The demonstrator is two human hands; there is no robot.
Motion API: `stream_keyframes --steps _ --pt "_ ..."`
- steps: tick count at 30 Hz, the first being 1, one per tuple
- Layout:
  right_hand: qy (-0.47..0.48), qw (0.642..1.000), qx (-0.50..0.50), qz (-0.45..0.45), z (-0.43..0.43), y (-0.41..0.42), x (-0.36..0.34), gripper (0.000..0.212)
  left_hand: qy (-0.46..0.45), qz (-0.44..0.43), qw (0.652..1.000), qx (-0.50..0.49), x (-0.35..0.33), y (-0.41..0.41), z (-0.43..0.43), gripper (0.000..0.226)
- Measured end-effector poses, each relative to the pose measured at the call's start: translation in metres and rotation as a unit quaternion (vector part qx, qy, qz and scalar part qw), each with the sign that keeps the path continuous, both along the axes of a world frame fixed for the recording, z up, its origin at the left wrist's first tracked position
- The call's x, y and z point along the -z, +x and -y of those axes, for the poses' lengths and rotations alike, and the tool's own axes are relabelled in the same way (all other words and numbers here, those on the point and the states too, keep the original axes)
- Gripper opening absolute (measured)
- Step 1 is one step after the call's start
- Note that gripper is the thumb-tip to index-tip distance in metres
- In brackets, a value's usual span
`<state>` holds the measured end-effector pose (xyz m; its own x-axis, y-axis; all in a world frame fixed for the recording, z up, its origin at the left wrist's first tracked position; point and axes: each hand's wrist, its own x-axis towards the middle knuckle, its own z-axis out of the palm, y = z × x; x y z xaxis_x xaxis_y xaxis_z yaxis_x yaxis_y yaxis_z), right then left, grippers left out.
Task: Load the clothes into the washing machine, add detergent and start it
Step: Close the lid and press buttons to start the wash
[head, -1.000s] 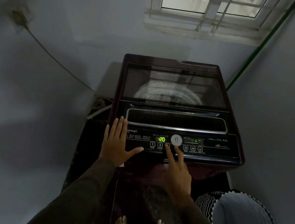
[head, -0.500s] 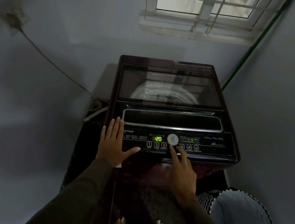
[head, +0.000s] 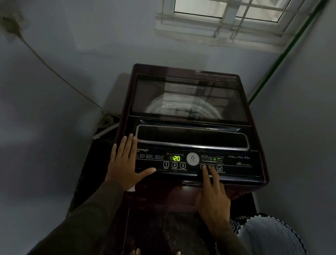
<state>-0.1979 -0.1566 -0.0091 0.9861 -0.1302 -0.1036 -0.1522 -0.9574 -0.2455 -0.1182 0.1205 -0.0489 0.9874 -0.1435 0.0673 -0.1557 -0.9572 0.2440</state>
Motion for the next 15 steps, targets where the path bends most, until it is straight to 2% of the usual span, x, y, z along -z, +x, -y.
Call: stream_keyframes --steps 15 --pt "0.016 1.000 0.001 -0.010 -0.0018 0.0028 0.0001 0.081 0.006 0.005 1.000 -0.004 -0.0007 0.0006 0.0014 0.121"
